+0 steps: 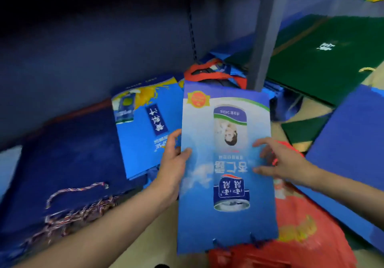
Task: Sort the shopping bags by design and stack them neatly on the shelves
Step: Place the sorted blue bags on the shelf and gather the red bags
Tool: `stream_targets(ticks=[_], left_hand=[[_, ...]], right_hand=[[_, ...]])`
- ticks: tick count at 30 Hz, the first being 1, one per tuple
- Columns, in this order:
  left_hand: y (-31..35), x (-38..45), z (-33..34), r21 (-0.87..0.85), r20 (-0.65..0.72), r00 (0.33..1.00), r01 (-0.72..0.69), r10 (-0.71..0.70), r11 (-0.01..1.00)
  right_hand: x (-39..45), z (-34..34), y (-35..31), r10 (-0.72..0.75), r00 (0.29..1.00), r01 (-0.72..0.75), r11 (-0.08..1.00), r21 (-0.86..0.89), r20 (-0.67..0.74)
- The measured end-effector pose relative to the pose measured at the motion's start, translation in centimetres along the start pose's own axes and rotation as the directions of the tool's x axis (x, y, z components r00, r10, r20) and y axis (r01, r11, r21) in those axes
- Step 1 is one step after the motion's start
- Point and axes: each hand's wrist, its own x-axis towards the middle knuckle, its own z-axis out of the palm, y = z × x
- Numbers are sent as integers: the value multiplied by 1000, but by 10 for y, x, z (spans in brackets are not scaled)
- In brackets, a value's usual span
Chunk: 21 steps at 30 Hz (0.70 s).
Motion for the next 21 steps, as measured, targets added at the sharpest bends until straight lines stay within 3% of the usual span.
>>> stream_targets(ticks=[2,5,7,9,10,13,16,18,21], left_hand=[[3,-6,-19,-24,-70,997,-11,9,1000],[9,-8,-52,-62,-193,981,-41,29,997],[15,-2,-76,-195,-321,947,-71,5,978],[21,10,-98,-245,-396,917,-58,-45,968],[23,16,-108,-211,-399,914,-16,-71,977],[19,32,-126,59,-350,930,145,-116,988],[9,38,-126,418,-365,928,230,-69,879],[2,40,-121,460,-370,927,231,-52,857],[3,41,-117,383,-410,911,212,-40,899]], right_hand=[[16,10,-5,-70,984,49,991,-128,-164],[29,16,-19,-82,967,45,986,-158,-240],[30,24,-38,-5,988,19,996,88,-154],[31,33,-54,21,1000,-26,942,336,18],[34,38,-58,34,998,-49,928,370,48],[46,45,-60,132,989,-101,926,362,-60],[48,41,-69,185,978,-142,932,333,-99],[46,36,-81,128,984,-90,960,266,-126],[55,34,-104,69,995,-54,978,203,-70]])
